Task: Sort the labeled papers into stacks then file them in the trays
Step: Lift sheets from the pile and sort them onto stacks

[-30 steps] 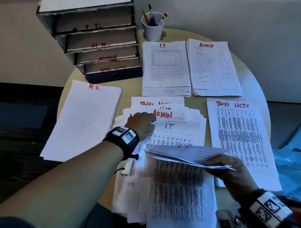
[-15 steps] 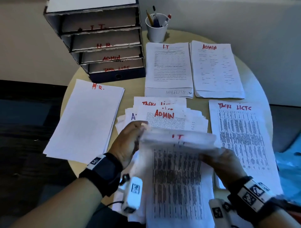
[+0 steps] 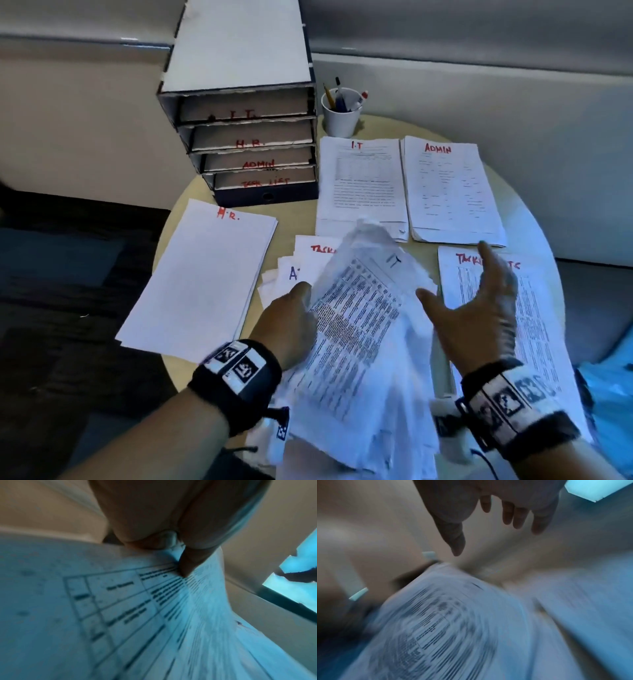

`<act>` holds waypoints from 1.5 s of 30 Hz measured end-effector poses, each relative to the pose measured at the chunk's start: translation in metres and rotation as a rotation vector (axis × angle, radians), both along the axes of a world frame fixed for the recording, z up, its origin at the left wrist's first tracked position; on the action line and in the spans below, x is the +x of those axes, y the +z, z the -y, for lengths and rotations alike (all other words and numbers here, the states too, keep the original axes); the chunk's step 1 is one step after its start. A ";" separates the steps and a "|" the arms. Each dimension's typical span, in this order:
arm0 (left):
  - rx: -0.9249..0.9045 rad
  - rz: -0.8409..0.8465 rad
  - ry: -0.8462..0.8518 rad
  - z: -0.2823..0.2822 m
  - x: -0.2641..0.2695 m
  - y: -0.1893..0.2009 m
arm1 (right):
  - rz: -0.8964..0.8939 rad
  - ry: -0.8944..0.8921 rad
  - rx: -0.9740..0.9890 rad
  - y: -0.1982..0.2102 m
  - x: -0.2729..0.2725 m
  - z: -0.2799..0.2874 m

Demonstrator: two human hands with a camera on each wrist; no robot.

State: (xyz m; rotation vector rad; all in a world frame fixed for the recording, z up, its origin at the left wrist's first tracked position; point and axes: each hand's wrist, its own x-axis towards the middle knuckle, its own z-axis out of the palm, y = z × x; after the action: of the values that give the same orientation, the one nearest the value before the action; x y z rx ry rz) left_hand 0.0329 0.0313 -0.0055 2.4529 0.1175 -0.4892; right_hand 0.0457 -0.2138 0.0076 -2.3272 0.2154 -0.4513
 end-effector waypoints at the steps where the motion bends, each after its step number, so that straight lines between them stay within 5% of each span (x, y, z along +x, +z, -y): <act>1: 0.107 0.083 -0.096 0.000 0.002 0.017 | 0.119 0.180 -0.178 0.020 -0.002 -0.008; 4: 0.274 0.319 -0.407 0.011 0.005 0.063 | 0.080 0.619 -0.640 0.063 -0.006 -0.040; 8: 0.408 0.530 -0.509 0.019 0.012 0.103 | -0.287 0.664 -0.792 0.087 0.003 -0.061; 10: 0.397 0.653 -0.299 -0.003 0.019 0.102 | -0.402 0.579 -0.611 0.087 0.011 -0.046; 13: 0.273 0.676 0.238 -0.055 0.029 0.088 | -0.432 0.405 -0.178 0.079 0.018 -0.012; 16: -0.353 0.290 0.526 -0.077 0.030 0.081 | -0.381 0.399 0.317 0.080 0.017 -0.001; 18: -0.860 0.013 0.469 -0.067 0.026 0.078 | -0.350 0.411 0.537 0.086 0.014 -0.008; 19: -0.936 0.028 0.410 -0.061 0.025 0.080 | -0.323 0.418 0.545 0.086 0.013 -0.011; 22: -0.889 0.265 0.322 -0.041 0.028 0.089 | -0.227 0.370 0.509 0.083 0.011 -0.021; 27: -0.790 0.488 0.294 -0.017 0.018 0.101 | -0.121 0.200 0.738 0.071 0.001 -0.039; 34: -0.823 0.197 0.371 -0.025 0.002 0.044 | -0.213 0.168 0.676 0.035 -0.012 -0.031; 45: -0.917 0.223 0.408 -0.015 0.006 0.032 | -0.223 0.186 0.843 0.040 -0.008 -0.036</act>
State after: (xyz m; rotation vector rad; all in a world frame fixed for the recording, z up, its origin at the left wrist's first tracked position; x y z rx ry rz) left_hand 0.0392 0.0458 0.0263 1.5099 0.2332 -0.0461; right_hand 0.0374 -0.1780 0.0476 -1.5390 0.2351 0.0145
